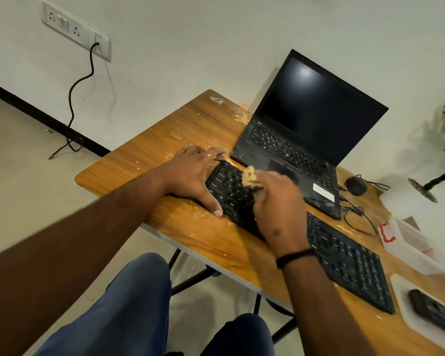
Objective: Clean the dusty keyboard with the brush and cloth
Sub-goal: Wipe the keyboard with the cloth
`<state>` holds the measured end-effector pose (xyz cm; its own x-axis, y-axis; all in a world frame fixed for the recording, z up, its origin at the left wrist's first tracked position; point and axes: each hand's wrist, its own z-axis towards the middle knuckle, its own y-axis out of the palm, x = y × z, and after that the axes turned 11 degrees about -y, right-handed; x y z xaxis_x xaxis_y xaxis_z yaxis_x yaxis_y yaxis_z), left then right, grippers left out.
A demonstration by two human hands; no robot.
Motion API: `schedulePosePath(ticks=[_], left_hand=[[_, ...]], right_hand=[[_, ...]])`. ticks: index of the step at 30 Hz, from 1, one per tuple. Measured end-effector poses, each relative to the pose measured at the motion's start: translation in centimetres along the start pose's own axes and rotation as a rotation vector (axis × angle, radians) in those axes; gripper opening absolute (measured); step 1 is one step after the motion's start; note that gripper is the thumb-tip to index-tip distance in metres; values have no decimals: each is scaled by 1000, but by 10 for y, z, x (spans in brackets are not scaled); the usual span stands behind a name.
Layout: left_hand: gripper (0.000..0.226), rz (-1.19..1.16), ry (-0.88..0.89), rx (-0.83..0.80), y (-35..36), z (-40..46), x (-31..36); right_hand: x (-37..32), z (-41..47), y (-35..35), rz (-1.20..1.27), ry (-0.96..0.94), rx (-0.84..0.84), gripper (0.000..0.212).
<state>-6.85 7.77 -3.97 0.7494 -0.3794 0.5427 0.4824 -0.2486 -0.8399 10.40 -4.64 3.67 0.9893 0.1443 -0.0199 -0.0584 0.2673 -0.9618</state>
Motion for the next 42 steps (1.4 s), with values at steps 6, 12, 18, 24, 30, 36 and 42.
schedulePosePath(ticks=[6, 12, 18, 24, 30, 36, 42], left_hand=[[147, 8, -10, 2, -1, -1, 1], [148, 12, -18, -1, 0, 0, 1], [149, 11, -22, -3, -2, -3, 4], [148, 26, -36, -9, -1, -1, 3], [147, 17, -18, -1, -3, -4, 7], [148, 19, -29, 0, -5, -7, 9], [147, 15, -12, 1, -3, -6, 6]], right_hand=[[-1, 9, 20, -85, 34, -107, 23], [-14, -33, -1, -31, -125, -190, 32], [14, -3, 5, -28, 146, -25, 25], [-25, -42, 10, -66, -124, -137, 28], [8, -36, -4, -14, 81, -31, 32], [-11, -33, 15, -44, 87, -88, 28], [-13, -61, 5, 41, -43, -89, 40]])
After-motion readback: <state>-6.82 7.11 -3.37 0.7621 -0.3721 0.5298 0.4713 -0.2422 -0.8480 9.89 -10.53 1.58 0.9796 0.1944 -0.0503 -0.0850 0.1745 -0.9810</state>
